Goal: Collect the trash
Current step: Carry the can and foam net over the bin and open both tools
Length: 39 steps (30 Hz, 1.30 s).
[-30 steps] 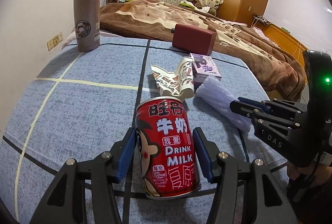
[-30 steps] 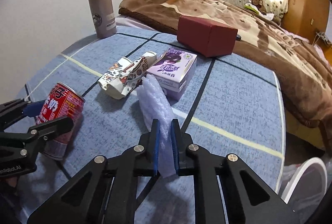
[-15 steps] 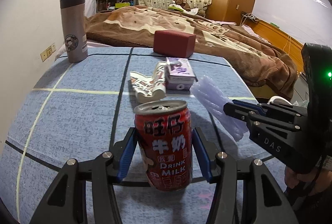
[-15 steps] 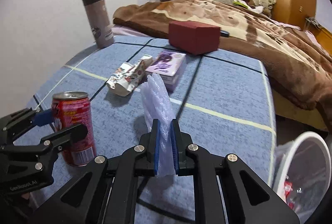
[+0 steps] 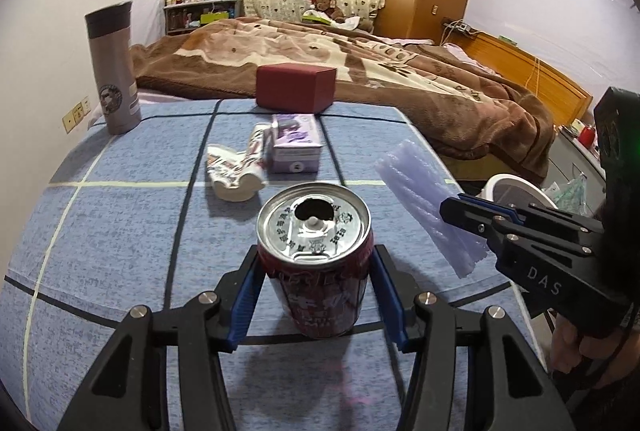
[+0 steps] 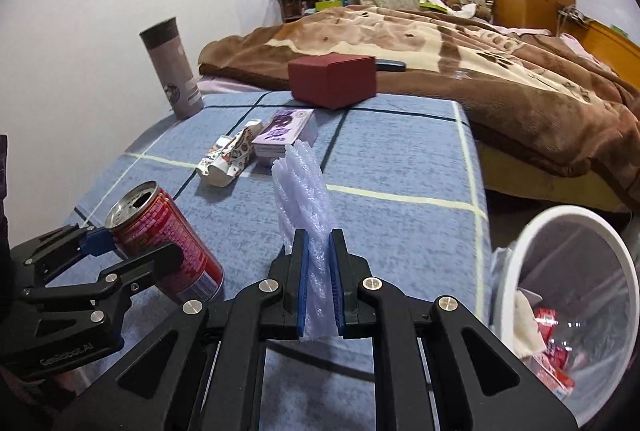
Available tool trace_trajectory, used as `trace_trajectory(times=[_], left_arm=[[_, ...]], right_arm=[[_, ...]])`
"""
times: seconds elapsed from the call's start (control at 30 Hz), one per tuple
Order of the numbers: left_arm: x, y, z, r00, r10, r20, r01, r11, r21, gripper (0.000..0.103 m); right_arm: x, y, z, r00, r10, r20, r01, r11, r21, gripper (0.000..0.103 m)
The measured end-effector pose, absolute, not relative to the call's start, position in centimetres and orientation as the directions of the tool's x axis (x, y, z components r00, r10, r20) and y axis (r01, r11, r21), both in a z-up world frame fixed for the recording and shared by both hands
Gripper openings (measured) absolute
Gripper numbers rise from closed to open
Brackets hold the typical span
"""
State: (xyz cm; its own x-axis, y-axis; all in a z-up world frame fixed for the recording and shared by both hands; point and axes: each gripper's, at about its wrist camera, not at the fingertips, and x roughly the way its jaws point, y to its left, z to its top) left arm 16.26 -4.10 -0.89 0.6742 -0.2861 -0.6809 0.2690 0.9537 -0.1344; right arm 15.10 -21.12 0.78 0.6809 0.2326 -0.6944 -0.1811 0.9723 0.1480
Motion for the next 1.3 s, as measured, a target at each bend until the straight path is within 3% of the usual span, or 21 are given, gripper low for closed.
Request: trace_trajectory(times=[0.8,1.3], left_arm=[[14.3,-15.3,2.1,0.647,-0.425,-0.633,0.480,0.872,-0.094,0.055],[14.1,-24.9,1.7,0.556,-0.519,-0.649,0.616,0.782,-0.098,0.056]], right_arm=[[10.5,-31.1,2.0,0.761,0.070,-0.645,0.069,0.980,0.187,0.011],[8.8,-38.5,0.4,0.730,-0.097,-0.676,0.281,0.945,0.168,0.011]])
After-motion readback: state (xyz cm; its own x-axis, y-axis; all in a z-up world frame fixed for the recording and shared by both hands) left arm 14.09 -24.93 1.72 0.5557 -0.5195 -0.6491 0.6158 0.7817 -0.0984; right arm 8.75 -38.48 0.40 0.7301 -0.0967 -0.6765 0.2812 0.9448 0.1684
